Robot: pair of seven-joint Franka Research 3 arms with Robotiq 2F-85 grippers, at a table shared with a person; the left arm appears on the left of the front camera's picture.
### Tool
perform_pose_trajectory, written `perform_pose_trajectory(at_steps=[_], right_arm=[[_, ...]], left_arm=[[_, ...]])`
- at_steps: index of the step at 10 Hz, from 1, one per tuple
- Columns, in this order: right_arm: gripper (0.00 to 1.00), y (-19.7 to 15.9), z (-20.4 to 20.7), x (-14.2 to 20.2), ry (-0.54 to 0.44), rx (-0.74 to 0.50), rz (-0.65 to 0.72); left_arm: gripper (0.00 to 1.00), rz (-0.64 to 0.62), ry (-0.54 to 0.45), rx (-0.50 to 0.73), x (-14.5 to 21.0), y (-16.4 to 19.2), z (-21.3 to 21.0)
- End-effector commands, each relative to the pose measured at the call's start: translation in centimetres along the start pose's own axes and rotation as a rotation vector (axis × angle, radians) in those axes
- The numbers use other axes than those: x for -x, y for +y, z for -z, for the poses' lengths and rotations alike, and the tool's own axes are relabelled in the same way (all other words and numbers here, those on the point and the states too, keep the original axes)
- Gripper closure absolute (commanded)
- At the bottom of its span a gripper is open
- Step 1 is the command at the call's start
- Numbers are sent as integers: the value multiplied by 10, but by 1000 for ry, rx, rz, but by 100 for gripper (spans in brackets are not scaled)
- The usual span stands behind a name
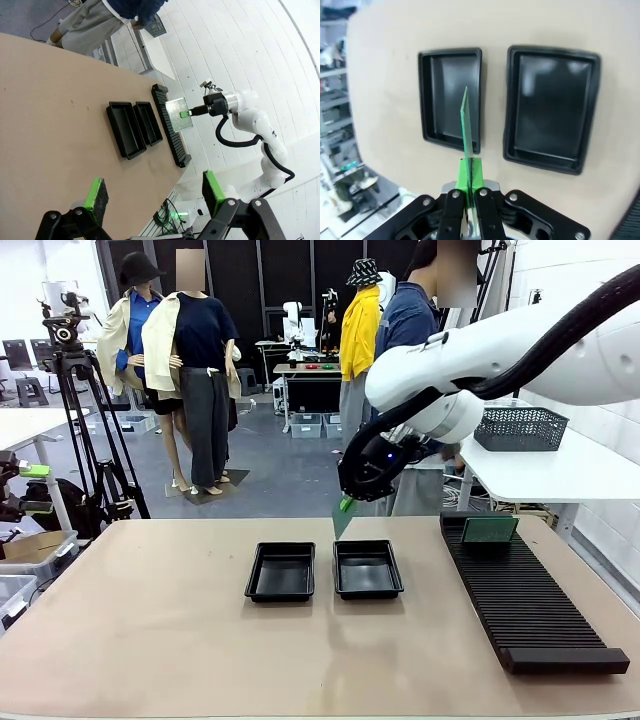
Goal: Inspect and transfer BCBs to ESD trays.
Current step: Pick up the Blank PCB from the PCB Rack and place it in the left ESD tray.
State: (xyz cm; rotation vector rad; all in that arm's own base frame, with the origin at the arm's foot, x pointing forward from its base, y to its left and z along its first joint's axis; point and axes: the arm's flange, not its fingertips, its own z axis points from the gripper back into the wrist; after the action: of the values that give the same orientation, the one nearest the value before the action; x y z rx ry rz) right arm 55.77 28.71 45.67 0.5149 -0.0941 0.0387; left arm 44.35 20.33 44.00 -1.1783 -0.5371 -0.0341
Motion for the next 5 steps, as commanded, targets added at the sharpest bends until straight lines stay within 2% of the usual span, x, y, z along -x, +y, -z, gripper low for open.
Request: perform_pose_trajectory(at_steps=[1,5], right_arm=[[100,18,17,-13,-25,-45,53],[100,41,61,-3,-28,-54,56]], left_arm=[[0,3,-4,1,0,-2,-2],[0,3,-4,1,0,-2,-2]])
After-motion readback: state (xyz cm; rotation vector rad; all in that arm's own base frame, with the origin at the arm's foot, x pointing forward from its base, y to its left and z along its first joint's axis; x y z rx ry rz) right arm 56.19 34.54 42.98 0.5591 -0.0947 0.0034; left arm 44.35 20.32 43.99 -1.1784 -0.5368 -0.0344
